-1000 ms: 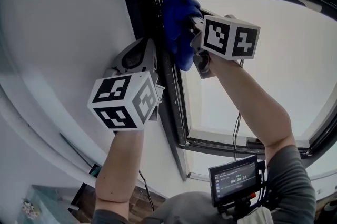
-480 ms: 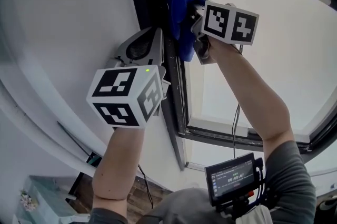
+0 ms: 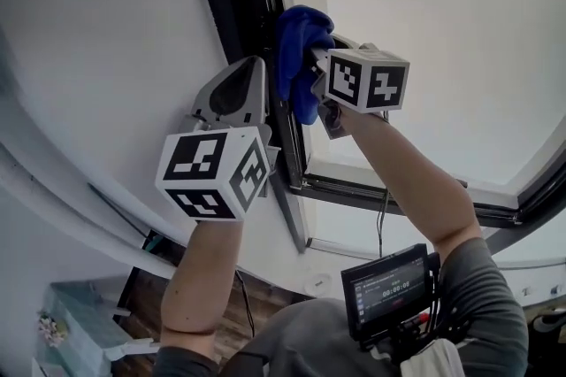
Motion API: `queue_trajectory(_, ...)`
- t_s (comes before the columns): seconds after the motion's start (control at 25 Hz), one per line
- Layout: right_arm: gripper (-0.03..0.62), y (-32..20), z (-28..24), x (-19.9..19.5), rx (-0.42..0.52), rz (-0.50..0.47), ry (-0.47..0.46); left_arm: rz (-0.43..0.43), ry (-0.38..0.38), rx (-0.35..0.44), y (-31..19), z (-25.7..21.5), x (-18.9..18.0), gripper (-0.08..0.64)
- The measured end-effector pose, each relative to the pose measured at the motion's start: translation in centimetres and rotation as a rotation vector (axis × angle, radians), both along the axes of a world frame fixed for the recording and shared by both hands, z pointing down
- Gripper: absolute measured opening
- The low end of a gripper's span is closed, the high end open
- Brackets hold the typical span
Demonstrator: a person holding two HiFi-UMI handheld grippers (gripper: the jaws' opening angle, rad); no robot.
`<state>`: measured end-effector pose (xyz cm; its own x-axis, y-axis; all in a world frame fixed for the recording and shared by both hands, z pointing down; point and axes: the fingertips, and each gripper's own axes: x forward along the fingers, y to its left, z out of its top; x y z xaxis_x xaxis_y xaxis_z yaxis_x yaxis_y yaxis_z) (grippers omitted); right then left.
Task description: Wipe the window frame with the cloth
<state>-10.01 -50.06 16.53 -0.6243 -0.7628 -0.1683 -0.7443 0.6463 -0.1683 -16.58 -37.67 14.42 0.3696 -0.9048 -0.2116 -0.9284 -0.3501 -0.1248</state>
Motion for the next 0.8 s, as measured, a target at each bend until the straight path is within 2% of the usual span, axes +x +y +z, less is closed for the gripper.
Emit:
queue_trajectory(0.16,0.095,-0.1,6.7,-0.1,-0.064,0.003,0.03,-0.001,0.021,-0.039,-0.4,5.0,0.4,0.009)
queue_trajectory(0.32,0.095,-0.7,13.3,0.0,-0.124,0.022,0.064,0.01,-0.028,-0.1,-1.4,10.6,1.2,0.009)
queue_trajectory(0.48,0.095,-0.9,19.0,0.0,-0.158,0.053,0.117,0.012,-0.037,-0.149,-2.6,16.0,1.3,0.009)
queue_trajectory(0.8,0.095,-1.0,28.8,0.6,-0.3,0.106,0.184,0.012,-0.065,-0.252,-3.5,25.1,1.3,0.009)
